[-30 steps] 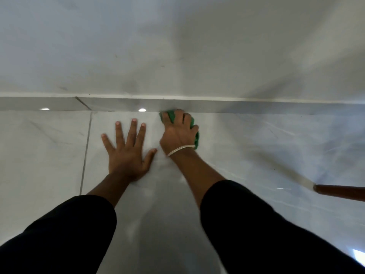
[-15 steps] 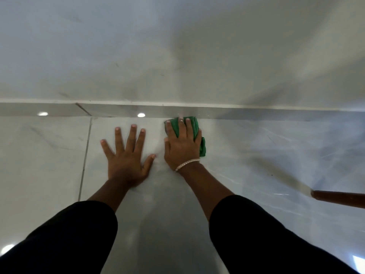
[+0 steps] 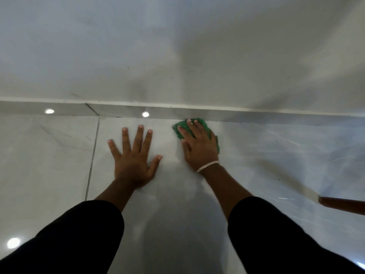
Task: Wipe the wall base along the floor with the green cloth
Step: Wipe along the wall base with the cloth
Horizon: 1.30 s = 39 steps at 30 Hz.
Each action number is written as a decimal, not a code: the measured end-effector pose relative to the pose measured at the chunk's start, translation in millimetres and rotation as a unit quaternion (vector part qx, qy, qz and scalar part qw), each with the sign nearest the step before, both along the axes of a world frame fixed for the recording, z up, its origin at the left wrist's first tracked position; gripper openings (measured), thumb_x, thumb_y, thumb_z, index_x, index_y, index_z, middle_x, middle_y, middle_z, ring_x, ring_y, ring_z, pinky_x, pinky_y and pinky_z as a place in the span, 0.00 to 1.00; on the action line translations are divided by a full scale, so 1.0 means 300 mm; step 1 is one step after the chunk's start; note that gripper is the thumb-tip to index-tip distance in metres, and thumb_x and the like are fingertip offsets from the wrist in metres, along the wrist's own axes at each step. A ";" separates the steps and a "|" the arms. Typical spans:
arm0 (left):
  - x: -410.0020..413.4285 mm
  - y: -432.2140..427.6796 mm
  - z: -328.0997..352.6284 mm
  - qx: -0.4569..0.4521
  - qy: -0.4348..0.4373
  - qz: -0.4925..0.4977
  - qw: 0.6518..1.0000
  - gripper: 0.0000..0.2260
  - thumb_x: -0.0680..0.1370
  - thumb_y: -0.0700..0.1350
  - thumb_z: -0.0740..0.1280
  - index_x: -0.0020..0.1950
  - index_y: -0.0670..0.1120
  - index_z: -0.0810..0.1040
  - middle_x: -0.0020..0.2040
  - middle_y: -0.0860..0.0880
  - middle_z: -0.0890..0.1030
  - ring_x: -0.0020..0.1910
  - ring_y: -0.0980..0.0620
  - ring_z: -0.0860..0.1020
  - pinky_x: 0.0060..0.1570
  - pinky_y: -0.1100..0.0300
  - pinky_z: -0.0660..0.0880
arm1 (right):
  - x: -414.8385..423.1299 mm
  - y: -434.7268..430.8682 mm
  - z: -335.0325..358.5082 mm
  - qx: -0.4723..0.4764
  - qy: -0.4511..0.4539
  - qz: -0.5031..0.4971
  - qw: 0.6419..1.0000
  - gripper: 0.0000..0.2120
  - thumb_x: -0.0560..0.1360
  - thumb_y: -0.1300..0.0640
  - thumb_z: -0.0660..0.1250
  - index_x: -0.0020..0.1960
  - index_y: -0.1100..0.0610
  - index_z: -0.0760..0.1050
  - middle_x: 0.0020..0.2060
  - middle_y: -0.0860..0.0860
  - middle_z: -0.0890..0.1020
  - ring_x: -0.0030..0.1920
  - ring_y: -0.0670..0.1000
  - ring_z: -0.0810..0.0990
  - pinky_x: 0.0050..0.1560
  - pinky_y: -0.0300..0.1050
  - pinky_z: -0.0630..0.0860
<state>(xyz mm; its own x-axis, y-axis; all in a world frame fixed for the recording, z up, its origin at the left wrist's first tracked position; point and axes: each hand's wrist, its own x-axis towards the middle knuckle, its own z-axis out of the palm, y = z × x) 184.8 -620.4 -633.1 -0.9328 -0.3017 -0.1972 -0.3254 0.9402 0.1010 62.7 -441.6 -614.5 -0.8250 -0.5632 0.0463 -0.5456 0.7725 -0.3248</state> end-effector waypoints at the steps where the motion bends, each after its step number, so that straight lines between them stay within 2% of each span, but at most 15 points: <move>1: 0.000 0.000 0.000 0.002 0.000 0.000 1.000 0.38 0.76 0.69 0.47 0.82 0.52 0.46 0.83 0.47 0.47 0.81 0.35 0.43 0.70 0.23 0.46 | -0.028 0.061 0.003 0.003 0.010 -0.008 1.000 0.21 0.76 0.54 0.62 0.69 0.49 0.73 0.71 0.53 0.73 0.73 0.56 0.67 0.70 0.60 0.65; 5: 0.000 0.001 -0.003 0.005 -0.003 0.001 1.000 0.38 0.76 0.69 0.47 0.82 0.52 0.45 0.83 0.47 0.47 0.80 0.34 0.43 0.69 0.23 0.47 | -0.100 0.230 0.017 0.005 0.023 -0.207 0.978 0.20 0.75 0.59 0.62 0.66 0.54 0.76 0.69 0.58 0.74 0.72 0.60 0.68 0.68 0.61 0.67; 8: -0.002 -0.001 -0.009 0.007 -0.004 0.001 1.000 0.38 0.76 0.69 0.47 0.82 0.52 0.46 0.83 0.46 0.47 0.80 0.34 0.44 0.69 0.22 0.48 | -0.099 0.154 0.007 0.017 -0.012 -0.311 0.950 0.22 0.74 0.59 0.61 0.68 0.54 0.74 0.71 0.58 0.71 0.74 0.58 0.64 0.70 0.62 0.62; 10: 0.000 0.001 -0.013 0.006 0.000 -0.002 1.000 0.38 0.76 0.69 0.48 0.82 0.52 0.46 0.83 0.46 0.48 0.80 0.34 0.44 0.69 0.22 0.48 | -0.063 0.059 0.010 0.013 -0.023 -0.365 0.930 0.22 0.72 0.59 0.62 0.67 0.53 0.74 0.70 0.59 0.72 0.73 0.60 0.65 0.68 0.64 0.64; 13: -0.002 -0.002 -0.014 0.005 0.003 -0.005 1.000 0.38 0.76 0.69 0.49 0.82 0.52 0.47 0.83 0.46 0.48 0.80 0.34 0.44 0.69 0.22 0.46 | 0.037 -0.128 0.007 0.011 0.024 -0.264 0.964 0.24 0.65 0.59 0.68 0.61 0.52 0.79 0.63 0.61 0.79 0.67 0.64 0.73 0.61 0.67 0.72; 15: 0.002 -0.001 -0.014 0.007 0.001 -0.005 1.000 0.38 0.76 0.69 0.48 0.82 0.52 0.47 0.83 0.46 0.48 0.80 0.34 0.43 0.69 0.23 0.46 | 0.092 -0.233 0.014 0.010 0.015 -0.183 0.983 0.26 0.65 0.58 0.68 0.63 0.53 0.78 0.63 0.62 0.78 0.67 0.64 0.73 0.62 0.67 0.71; 19: -0.004 -0.002 -0.002 0.009 0.000 0.001 1.000 0.38 0.76 0.69 0.49 0.82 0.52 0.48 0.83 0.47 0.48 0.81 0.35 0.43 0.70 0.23 0.46 | 0.026 -0.148 0.033 0.009 0.039 -0.075 0.996 0.23 0.68 0.59 0.65 0.63 0.53 0.78 0.60 0.61 0.80 0.62 0.66 0.76 0.59 0.62 0.75; 20: -0.003 0.001 -0.001 0.011 0.000 0.001 1.000 0.38 0.76 0.69 0.49 0.82 0.52 0.48 0.83 0.47 0.48 0.81 0.35 0.44 0.69 0.23 0.46 | -0.006 -0.083 0.039 -0.003 0.047 -0.086 0.995 0.22 0.68 0.61 0.65 0.61 0.53 0.80 0.58 0.61 0.81 0.60 0.66 0.77 0.56 0.60 0.77; 22: -0.003 0.006 0.000 0.012 0.001 -0.001 1.000 0.38 0.76 0.69 0.49 0.82 0.53 0.47 0.83 0.47 0.48 0.81 0.35 0.44 0.69 0.23 0.47 | -0.059 0.042 0.047 -0.039 0.044 -0.184 0.981 0.21 0.68 0.64 0.66 0.59 0.54 0.81 0.57 0.62 0.81 0.57 0.66 0.78 0.52 0.59 0.79; 26: 0.002 0.004 -0.013 0.007 0.009 0.000 1.000 0.38 0.76 0.69 0.48 0.82 0.52 0.46 0.83 0.47 0.47 0.80 0.35 0.43 0.70 0.23 0.46 | -0.097 0.136 0.053 -0.089 -0.005 -0.366 0.926 0.18 0.72 0.63 0.65 0.62 0.55 0.77 0.58 0.60 0.78 0.59 0.62 0.75 0.54 0.57 0.77; 32: -0.002 -0.009 -0.039 -0.010 0.006 0.004 1.000 0.38 0.76 0.70 0.45 0.82 0.54 0.43 0.83 0.48 0.44 0.81 0.37 0.41 0.71 0.25 0.43 | -0.047 -0.070 0.102 -0.238 -0.026 -0.333 0.912 0.14 0.69 0.66 0.67 0.54 0.58 0.78 0.54 0.59 0.78 0.54 0.60 0.77 0.50 0.51 0.77; 35: -0.008 0.006 -0.003 -0.006 -0.034 0.033 0.999 0.38 0.76 0.71 0.45 0.81 0.57 0.38 0.82 0.50 0.37 0.80 0.39 0.37 0.72 0.27 0.41 | 0.014 -0.070 0.179 -0.314 -0.015 -0.304 0.899 0.13 0.71 0.66 0.68 0.55 0.60 0.77 0.54 0.58 0.78 0.55 0.57 0.77 0.54 0.47 0.75; 37: -0.037 0.026 0.093 0.044 -0.102 0.078 0.991 0.37 0.76 0.71 0.46 0.79 0.58 0.36 0.80 0.53 0.32 0.80 0.41 0.36 0.73 0.29 0.42 | 0.045 -0.013 0.277 -0.328 -0.008 -0.290 0.899 0.13 0.71 0.66 0.68 0.55 0.61 0.77 0.54 0.58 0.78 0.55 0.56 0.77 0.55 0.47 0.75; 38: -0.056 0.050 0.175 0.132 -0.137 0.124 0.974 0.37 0.77 0.70 0.48 0.80 0.56 0.39 0.81 0.52 0.35 0.81 0.41 0.38 0.74 0.32 0.44 | 0.066 0.024 0.343 -0.324 -0.012 -0.280 0.904 0.13 0.71 0.66 0.68 0.55 0.61 0.77 0.54 0.58 0.78 0.55 0.56 0.77 0.56 0.47 0.76; 39: -0.081 0.086 0.268 0.269 -0.151 0.185 0.933 0.36 0.78 0.69 0.49 0.81 0.53 0.46 0.83 0.50 0.43 0.81 0.42 0.45 0.75 0.38 0.49 | 0.090 0.058 0.408 -0.316 -0.020 -0.267 0.910 0.12 0.71 0.66 0.68 0.55 0.61 0.77 0.54 0.58 0.78 0.55 0.55 0.77 0.56 0.47 0.76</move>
<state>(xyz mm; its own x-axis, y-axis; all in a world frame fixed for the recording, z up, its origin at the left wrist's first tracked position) 160.6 -594.5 -552.8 -0.6619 -0.3735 -0.6500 -0.7073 0.5985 0.3763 89.8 -424.3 -492.2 -0.9813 0.0483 0.1862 -0.1249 0.5759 -0.8079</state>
